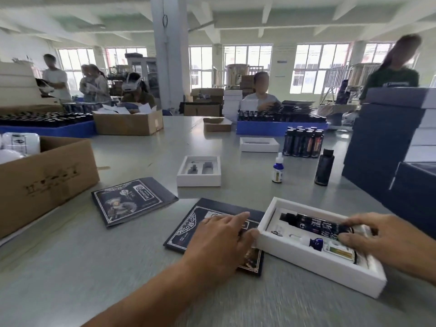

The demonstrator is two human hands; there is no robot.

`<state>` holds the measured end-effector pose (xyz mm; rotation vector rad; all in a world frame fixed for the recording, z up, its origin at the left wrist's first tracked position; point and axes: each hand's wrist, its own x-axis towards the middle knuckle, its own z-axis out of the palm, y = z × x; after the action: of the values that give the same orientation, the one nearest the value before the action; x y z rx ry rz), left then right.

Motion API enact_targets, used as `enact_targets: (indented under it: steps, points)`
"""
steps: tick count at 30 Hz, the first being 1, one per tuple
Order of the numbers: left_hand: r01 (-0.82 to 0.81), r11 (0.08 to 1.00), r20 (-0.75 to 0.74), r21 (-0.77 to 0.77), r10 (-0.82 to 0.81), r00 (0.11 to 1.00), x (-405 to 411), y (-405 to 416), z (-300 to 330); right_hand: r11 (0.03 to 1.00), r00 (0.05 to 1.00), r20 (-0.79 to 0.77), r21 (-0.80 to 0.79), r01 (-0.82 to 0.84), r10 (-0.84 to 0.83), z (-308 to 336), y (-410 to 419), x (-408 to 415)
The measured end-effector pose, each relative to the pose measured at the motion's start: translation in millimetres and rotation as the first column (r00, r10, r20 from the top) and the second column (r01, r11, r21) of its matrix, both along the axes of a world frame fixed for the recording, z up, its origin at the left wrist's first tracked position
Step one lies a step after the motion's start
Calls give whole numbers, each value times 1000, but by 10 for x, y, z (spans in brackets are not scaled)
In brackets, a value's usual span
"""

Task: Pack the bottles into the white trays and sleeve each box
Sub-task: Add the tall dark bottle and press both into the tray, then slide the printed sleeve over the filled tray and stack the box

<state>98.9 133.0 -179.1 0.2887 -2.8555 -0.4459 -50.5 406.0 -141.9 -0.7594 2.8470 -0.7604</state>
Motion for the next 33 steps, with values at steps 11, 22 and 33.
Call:
enact_targets:
  steps: [11, 22, 33]
  points:
    - [-394, 882, -8, -257, 406, 914, 79, -556, 65, 998, 995, -102, 61, 14, -8, -40, -10, -21]
    - [-339, 927, -217, 158, 368, 904, 69, -553, 164, 998, 993, -112, 48, 33, -28, -81, -14, -63]
    - [172, 537, -439, 826, 420, 794, 51, -630, 268, 998, 995, -95, 55, 39, -34, -53, -15, -34]
